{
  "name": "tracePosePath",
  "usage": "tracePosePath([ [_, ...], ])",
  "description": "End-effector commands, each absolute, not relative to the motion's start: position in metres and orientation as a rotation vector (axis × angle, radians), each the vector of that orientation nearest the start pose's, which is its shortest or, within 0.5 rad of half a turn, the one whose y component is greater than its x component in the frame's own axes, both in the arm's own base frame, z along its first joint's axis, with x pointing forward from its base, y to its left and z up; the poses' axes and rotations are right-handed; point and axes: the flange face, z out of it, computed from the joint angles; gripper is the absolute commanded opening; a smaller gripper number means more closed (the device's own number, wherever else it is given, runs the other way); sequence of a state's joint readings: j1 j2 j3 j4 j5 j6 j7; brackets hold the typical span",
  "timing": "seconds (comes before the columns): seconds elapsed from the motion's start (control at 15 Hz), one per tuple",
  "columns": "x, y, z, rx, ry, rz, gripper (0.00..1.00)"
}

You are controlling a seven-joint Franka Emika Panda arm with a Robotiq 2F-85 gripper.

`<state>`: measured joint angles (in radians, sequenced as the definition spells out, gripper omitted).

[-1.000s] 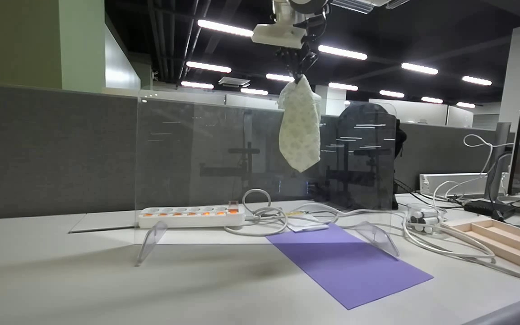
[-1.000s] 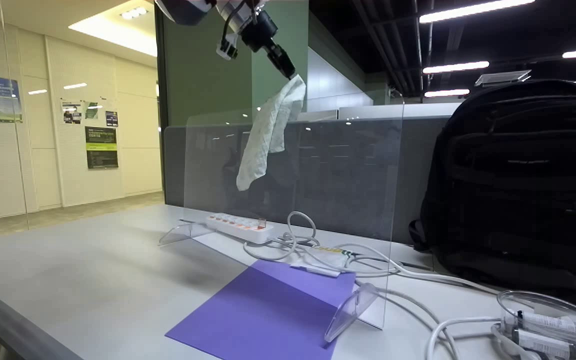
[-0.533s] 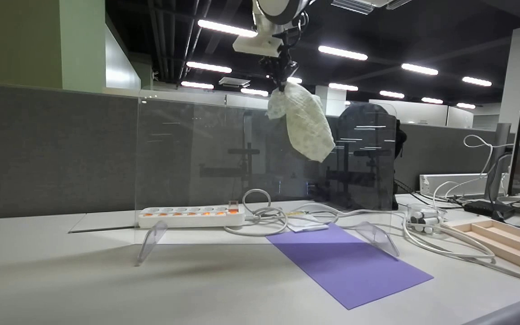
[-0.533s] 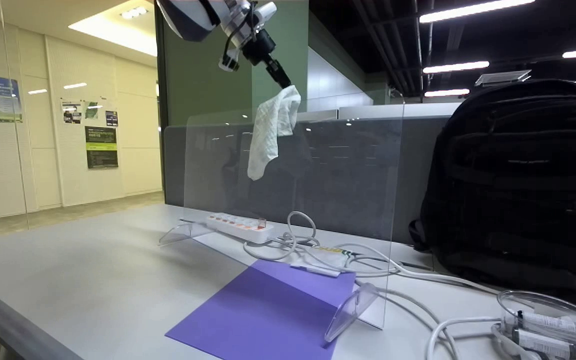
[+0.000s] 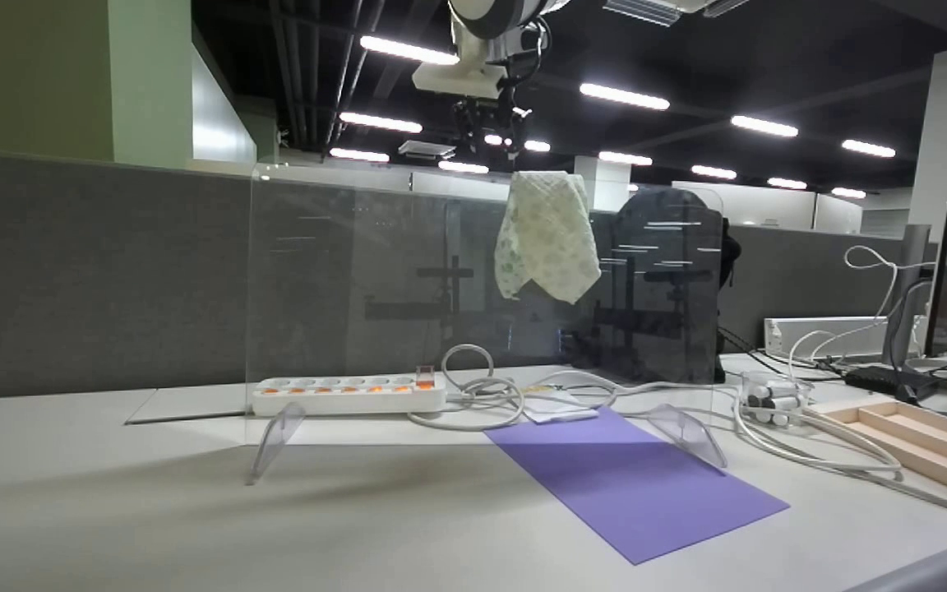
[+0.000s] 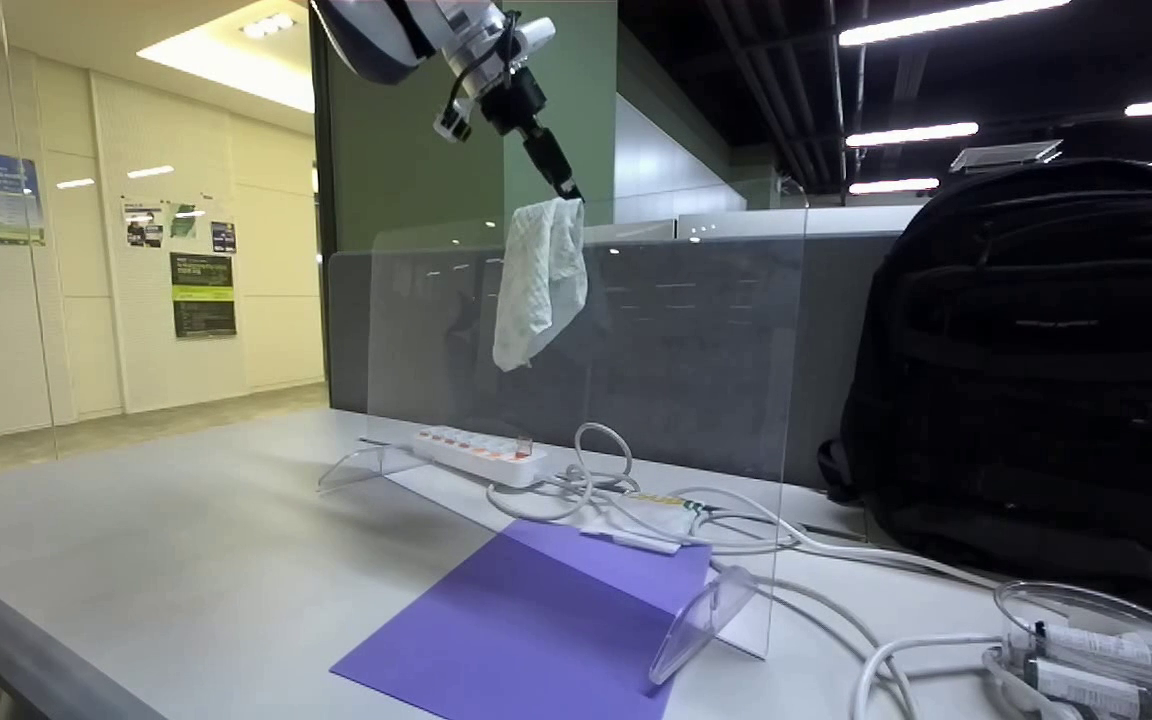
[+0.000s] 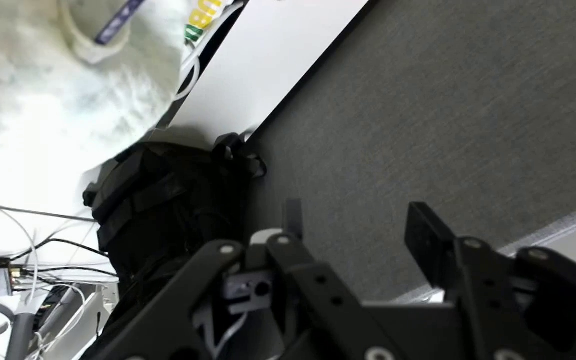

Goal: Hang the cloth on the screen

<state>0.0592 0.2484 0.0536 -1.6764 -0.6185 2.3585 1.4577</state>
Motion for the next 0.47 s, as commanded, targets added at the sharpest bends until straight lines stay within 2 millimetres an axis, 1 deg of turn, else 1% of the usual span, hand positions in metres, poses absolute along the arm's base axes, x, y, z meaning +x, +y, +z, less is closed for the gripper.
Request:
tracePosePath([
  [0.0,0.66,0.062,0.531,-2.663,1.395,-1.087,0.88],
  [0.13,0.656,0.06,0.541,-2.658,1.363,-1.129,0.99],
  [0.27,0.651,0.06,0.55,-2.658,1.323,-1.154,1.0],
  [0.4,0.642,0.059,0.556,-2.679,1.271,-1.152,1.0],
])
